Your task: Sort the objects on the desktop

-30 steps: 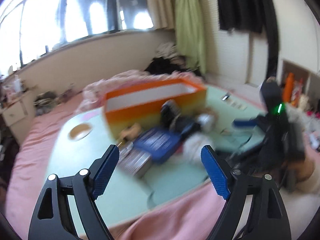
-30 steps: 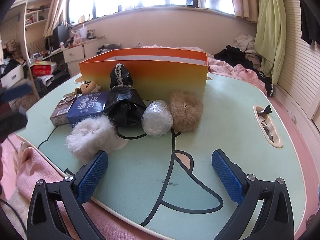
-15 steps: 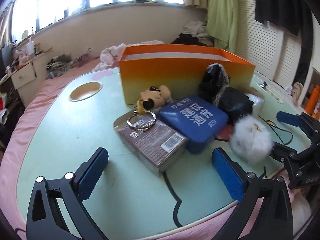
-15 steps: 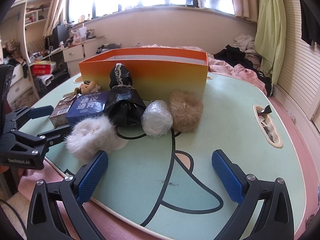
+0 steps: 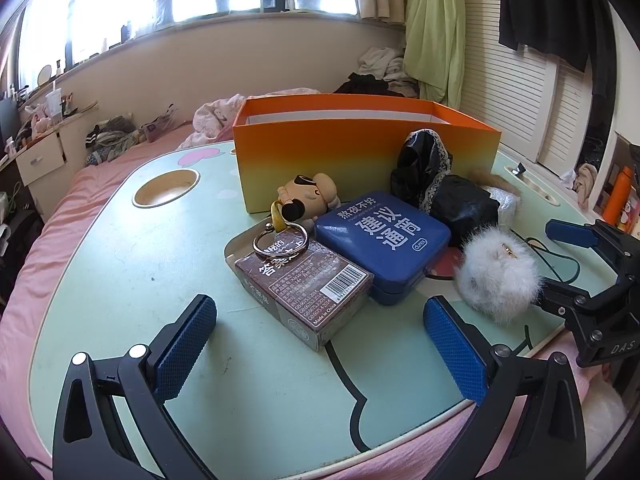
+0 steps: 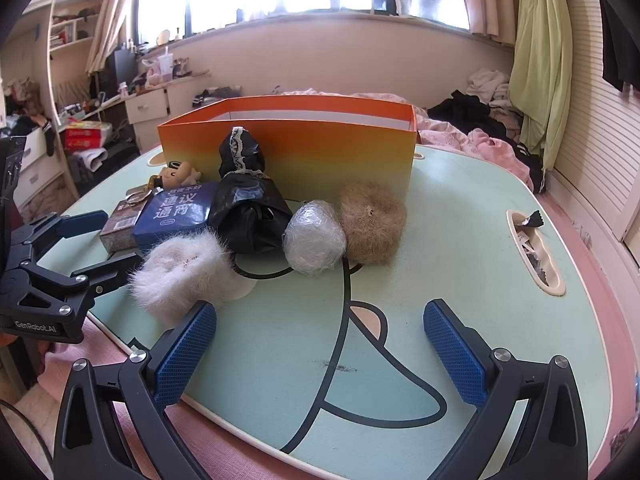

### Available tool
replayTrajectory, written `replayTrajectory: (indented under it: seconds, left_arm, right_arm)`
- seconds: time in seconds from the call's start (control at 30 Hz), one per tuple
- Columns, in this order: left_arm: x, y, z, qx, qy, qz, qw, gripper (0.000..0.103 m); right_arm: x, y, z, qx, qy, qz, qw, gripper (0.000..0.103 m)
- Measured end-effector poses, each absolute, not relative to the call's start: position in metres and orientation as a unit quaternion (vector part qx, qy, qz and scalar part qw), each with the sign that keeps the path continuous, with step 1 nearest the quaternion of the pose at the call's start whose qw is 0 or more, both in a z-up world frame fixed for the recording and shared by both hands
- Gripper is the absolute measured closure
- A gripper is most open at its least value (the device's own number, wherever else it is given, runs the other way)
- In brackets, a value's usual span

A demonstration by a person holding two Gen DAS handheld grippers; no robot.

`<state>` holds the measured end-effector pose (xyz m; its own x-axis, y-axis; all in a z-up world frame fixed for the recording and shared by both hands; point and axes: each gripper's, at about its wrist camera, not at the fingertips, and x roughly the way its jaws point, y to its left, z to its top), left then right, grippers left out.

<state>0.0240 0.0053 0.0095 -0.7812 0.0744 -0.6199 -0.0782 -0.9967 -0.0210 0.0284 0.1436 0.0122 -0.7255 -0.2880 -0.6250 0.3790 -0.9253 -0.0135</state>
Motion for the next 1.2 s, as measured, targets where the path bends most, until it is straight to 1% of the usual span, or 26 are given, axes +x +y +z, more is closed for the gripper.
replayTrajectory:
  seconds: [1.1,1.2]
  left_arm:
    - [0.027,0.0052,0.0112,-0.327,0.003,0.944,0.041,0.0]
    - [0.0277,0.0051,0.0118,-0.327,0.002,0.944,0.042,0.0]
  right_arm:
    - [0.0289,0.1451,0.012,0.324,0.07,-0.927,0.177,0.0]
    - [0.031,0.148,0.019,0.315,0.064,-0.932,0.167,0.0]
